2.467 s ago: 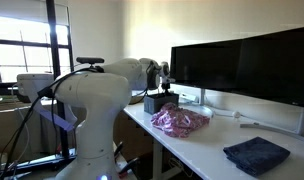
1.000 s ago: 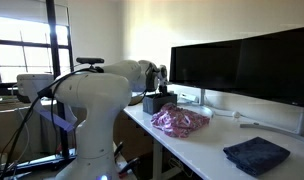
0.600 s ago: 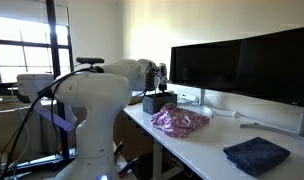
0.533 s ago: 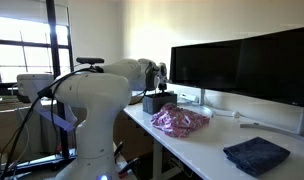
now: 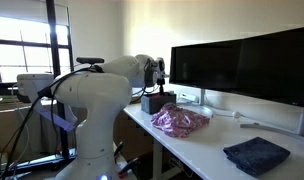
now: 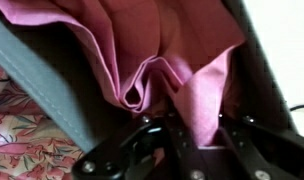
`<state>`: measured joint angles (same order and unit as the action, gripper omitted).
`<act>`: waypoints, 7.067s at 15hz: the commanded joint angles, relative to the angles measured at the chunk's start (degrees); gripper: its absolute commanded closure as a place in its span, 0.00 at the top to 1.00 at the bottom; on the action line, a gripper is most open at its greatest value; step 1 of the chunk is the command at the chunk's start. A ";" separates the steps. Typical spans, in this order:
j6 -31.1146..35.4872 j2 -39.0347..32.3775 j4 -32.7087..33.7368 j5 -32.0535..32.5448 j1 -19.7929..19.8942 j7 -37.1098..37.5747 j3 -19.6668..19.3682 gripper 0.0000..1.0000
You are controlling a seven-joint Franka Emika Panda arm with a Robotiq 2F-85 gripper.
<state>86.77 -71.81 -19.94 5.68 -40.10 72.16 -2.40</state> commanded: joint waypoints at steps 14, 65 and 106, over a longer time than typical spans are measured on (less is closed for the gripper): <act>-12.10 13.05 -0.06 0.88 -3.97 0.06 -0.57 0.10; -42.22 39.74 0.19 17.55 8.87 5.08 -8.90 0.09; -56.26 51.72 0.18 34.64 26.65 8.99 -13.47 0.22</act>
<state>30.61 -20.15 -19.77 39.65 -13.85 81.09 -16.97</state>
